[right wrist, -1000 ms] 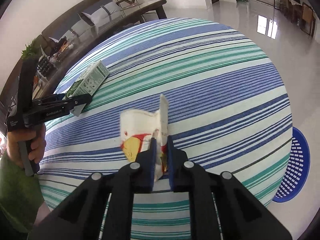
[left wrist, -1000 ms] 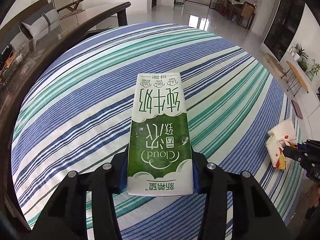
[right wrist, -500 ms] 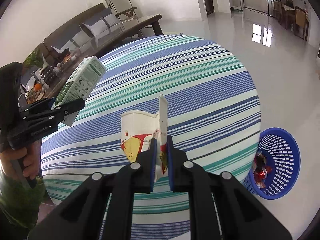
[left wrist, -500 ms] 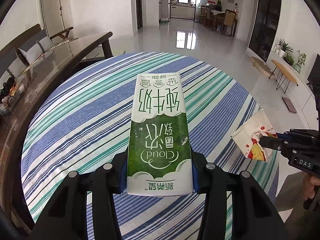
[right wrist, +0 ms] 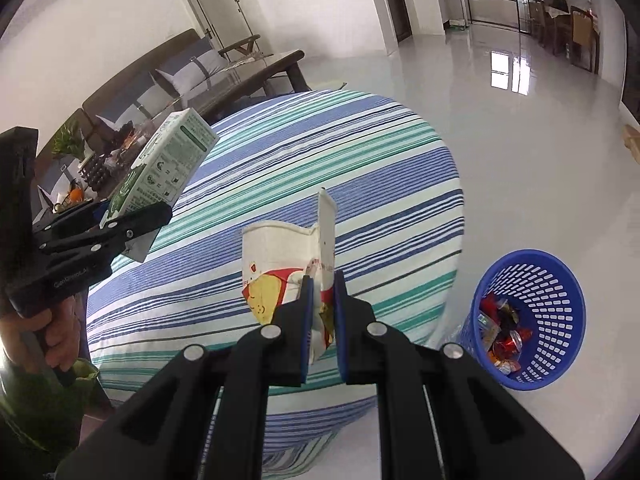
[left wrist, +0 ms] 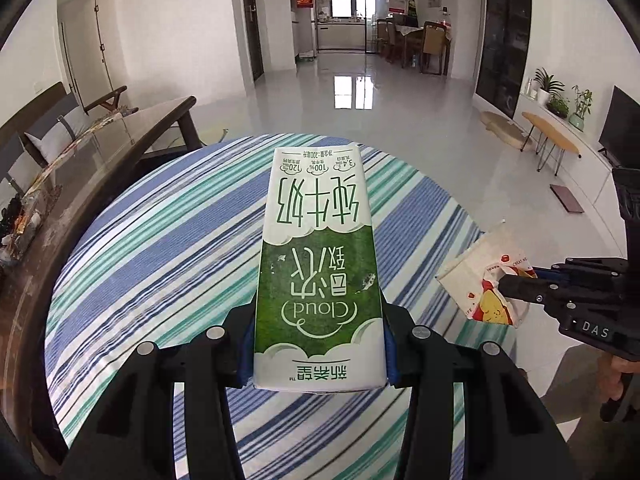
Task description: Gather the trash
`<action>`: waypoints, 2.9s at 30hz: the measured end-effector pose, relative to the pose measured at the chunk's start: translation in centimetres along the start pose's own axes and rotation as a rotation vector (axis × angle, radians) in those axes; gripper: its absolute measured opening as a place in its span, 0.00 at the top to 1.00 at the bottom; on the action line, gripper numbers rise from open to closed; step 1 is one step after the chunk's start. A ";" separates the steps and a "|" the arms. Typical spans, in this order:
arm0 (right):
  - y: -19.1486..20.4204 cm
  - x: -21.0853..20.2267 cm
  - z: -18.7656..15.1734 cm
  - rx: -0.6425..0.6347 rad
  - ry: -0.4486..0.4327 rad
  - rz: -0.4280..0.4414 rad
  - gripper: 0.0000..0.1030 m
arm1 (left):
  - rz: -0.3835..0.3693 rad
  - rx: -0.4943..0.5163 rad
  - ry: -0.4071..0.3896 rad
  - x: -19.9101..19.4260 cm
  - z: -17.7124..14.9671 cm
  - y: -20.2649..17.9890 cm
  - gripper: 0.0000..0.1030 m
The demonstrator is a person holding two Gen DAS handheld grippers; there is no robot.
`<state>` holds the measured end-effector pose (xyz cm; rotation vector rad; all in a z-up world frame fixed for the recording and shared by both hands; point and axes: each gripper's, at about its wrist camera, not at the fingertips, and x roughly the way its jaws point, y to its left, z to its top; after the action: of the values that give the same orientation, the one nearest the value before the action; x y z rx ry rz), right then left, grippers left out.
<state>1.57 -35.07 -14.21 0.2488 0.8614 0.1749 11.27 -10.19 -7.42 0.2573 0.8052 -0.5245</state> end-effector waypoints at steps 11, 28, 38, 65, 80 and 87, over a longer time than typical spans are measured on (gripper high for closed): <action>-16.3 -4.4 -2.7 0.167 0.028 -0.320 0.91 | -0.336 0.159 0.134 3.2 -1.0 -16.4 0.55; -30.8 0.8 -3.2 0.359 0.062 -0.398 0.87 | -0.395 0.162 0.308 21.2 0.6 -30.3 0.53; -32.7 -3.0 -3.7 0.457 -0.049 -0.460 0.30 | -0.285 0.166 0.226 21.3 1.5 -30.7 0.12; -20.2 -14.7 -10.0 0.346 -0.124 -0.445 0.05 | -0.136 0.184 0.037 4.2 0.0 -29.0 0.05; -19.0 -13.0 -10.6 0.284 -0.067 -0.464 0.05 | -0.115 0.181 0.122 6.4 -0.5 -29.0 0.05; -18.9 -13.0 -10.5 0.277 -0.064 -0.459 0.05 | -0.107 0.178 0.138 6.9 -0.7 -28.9 0.05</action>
<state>-13.85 -54.89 -16.77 0.3056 0.8571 -0.3807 -0.67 -36.65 -13.66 0.4195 0.9110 -0.6862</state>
